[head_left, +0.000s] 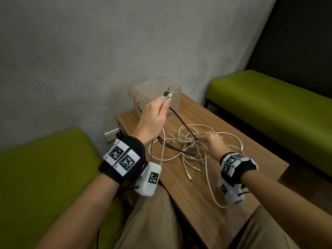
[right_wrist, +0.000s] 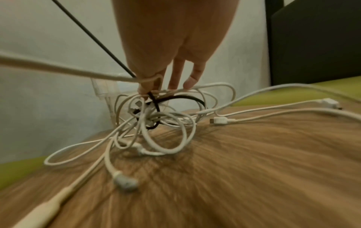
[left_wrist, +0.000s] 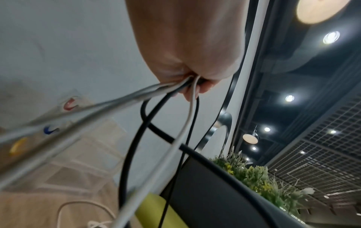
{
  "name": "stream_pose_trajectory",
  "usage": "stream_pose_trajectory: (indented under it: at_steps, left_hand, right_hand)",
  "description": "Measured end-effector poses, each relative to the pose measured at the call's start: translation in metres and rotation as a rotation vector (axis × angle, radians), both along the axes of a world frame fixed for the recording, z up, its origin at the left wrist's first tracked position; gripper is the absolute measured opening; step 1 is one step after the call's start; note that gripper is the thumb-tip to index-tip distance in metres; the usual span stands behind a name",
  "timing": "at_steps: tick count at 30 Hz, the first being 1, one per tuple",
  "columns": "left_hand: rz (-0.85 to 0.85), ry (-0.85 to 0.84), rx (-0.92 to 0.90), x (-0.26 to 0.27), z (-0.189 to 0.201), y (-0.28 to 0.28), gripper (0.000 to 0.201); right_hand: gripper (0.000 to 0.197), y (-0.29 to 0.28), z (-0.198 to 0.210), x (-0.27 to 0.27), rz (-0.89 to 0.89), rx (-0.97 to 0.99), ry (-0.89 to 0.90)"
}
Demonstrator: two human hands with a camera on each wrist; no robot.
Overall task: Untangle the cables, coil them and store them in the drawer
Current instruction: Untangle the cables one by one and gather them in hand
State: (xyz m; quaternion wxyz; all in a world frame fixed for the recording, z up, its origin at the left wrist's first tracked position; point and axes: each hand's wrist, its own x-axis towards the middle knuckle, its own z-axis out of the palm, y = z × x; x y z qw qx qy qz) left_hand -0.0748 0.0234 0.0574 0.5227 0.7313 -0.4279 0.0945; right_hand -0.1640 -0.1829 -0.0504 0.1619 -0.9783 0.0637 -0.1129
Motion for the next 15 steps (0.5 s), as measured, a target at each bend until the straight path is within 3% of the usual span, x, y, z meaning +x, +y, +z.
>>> stream_pose_trajectory:
  at_steps: [5, 11, 15]
  left_hand:
    - [0.056, 0.046, -0.197, 0.012, 0.008, 0.011, 0.037]
    - [0.052, 0.06, 0.141, 0.006, -0.011, 0.001, 0.038]
    - [0.103, 0.076, 0.097, 0.009, -0.012, 0.003, 0.038]
  right_hand:
    - [0.026, -0.001, -0.004, -0.005, -0.029, 0.053, 0.035]
    - [0.027, 0.016, 0.001, 0.009, 0.047, -0.149, 0.106]
    - [0.033, 0.017, -0.001, 0.012, 0.041, -0.202, 0.109]
